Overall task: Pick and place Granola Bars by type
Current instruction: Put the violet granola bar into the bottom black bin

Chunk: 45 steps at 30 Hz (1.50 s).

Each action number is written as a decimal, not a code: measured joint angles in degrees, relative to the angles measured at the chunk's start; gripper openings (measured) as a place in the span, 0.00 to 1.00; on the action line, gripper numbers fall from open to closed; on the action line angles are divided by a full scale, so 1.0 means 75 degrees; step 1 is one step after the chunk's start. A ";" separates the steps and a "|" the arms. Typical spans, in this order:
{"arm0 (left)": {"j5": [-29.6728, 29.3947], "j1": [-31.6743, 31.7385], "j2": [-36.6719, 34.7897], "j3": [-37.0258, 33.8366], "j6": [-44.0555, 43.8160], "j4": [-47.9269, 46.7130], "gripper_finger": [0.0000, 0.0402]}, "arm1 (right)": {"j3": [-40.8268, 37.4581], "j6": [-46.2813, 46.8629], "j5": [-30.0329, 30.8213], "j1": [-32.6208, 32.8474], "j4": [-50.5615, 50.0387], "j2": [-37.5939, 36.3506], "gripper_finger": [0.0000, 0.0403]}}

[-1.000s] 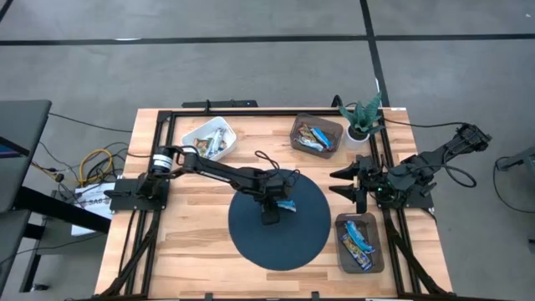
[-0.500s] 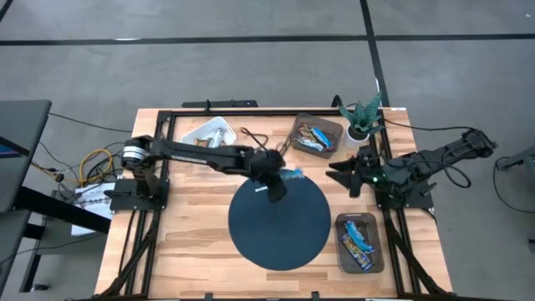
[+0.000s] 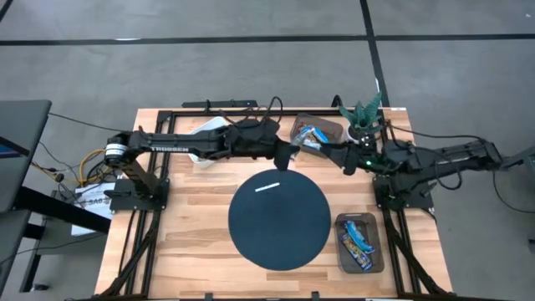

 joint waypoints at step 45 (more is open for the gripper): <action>0.1657 0.0045 0.0023 0.0000 -0.0522 0.1532 0.12 | 0.0006 -0.0749 -0.2161 -0.1282 0.1560 0.1021 0.59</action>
